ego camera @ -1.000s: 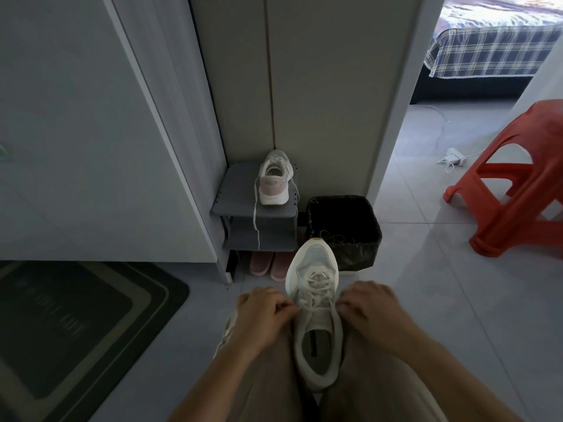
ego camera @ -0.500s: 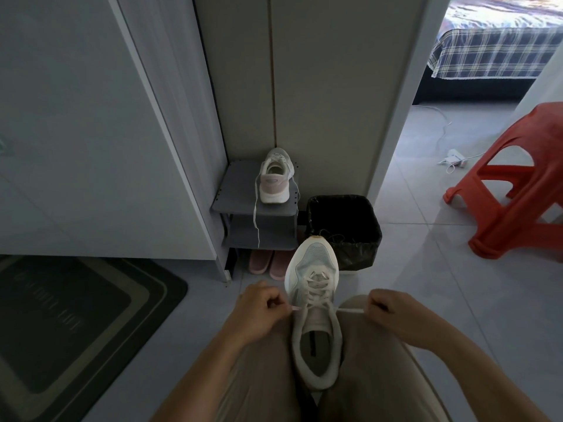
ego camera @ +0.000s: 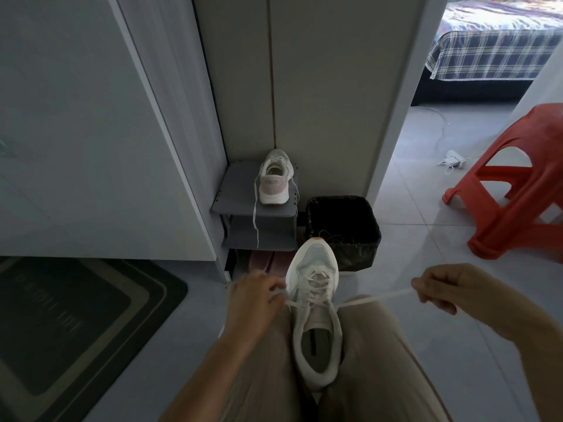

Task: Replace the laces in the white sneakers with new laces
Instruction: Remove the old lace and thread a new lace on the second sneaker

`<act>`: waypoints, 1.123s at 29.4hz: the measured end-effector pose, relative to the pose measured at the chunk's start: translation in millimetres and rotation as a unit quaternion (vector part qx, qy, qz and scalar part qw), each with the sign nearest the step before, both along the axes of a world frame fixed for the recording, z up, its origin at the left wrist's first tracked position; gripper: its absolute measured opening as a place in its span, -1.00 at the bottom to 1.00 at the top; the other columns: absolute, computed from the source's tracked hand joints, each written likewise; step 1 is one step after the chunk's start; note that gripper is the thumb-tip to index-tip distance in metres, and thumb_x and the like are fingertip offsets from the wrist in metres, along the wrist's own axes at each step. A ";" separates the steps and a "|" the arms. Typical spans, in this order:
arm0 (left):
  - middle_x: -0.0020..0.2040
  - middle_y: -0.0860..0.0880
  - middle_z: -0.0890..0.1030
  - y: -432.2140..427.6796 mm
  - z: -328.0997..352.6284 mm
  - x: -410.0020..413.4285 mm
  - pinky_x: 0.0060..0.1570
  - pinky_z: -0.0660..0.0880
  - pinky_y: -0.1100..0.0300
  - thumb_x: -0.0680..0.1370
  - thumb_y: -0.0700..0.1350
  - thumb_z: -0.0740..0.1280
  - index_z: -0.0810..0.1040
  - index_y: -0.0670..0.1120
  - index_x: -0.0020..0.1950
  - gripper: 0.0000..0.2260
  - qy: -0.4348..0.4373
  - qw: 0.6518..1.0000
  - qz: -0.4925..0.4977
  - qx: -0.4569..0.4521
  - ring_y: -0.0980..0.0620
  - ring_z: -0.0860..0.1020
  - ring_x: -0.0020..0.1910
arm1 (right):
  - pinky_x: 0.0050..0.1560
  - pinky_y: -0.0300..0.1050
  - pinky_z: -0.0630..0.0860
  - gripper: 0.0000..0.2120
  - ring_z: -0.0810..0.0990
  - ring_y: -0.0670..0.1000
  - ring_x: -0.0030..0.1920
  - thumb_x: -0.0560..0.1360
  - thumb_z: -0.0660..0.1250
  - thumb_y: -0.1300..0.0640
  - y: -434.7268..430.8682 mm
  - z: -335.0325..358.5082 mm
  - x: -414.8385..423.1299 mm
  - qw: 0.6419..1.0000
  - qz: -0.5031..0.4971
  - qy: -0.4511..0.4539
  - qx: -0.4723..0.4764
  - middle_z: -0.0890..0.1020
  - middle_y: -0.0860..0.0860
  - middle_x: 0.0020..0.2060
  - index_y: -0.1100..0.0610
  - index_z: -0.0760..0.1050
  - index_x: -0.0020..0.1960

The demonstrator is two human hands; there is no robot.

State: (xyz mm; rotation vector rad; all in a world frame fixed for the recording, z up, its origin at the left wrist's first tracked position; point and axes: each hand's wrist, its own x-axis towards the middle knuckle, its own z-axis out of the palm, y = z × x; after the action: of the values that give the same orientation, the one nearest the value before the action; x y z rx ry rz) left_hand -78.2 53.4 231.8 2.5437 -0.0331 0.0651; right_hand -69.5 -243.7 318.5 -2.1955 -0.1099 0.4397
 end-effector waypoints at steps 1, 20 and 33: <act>-0.05 0.11 0.45 -8.2 4.8 0.8 0.14 0.37 0.17 0.50 -0.01 0.34 0.59 0.03 0.07 -0.82 -0.020 1.000 -0.022 -0.010 0.15 0.42 -0.02 | -0.29 -0.22 0.35 -0.66 0.35 -0.11 -0.50 0.34 0.32 -0.17 3.2 3.3 0.2 0.999 0.008 -0.005 0.041 0.42 -0.03 -0.57 0.08 0.52 -0.42; 0.00 0.12 0.29 -53.6 -11.1 4.3 0.20 0.18 0.34 0.54 -0.02 0.28 0.58 -0.03 0.08 -0.82 -0.017 0.996 -0.088 -0.011 0.15 0.24 0.09 | 0.24 -0.21 0.24 -0.68 0.49 -0.04 0.12 0.47 0.04 -0.04 92.6 -87.7 5.4 0.938 0.129 -0.229 -0.226 0.57 -0.09 0.07 -0.01 0.50 0.07; 0.13 0.02 0.38 -55.9 -16.1 4.3 0.17 0.26 0.20 0.54 0.01 0.23 0.40 -0.04 0.10 -0.81 0.029 0.999 -0.014 -0.011 0.05 0.33 0.17 | -0.02 -0.17 0.22 -0.78 0.44 -0.06 -0.07 0.57 0.09 0.05 90.1 -75.9 21.8 0.945 0.153 -0.110 -0.269 0.55 -0.04 -0.05 0.07 0.50 -0.01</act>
State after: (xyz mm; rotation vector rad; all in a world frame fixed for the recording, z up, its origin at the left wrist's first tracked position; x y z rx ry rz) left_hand -73.9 -2.5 215.7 2.5210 -0.0436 -0.0197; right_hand -47.7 -153.6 242.6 -2.7785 -0.5115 0.4268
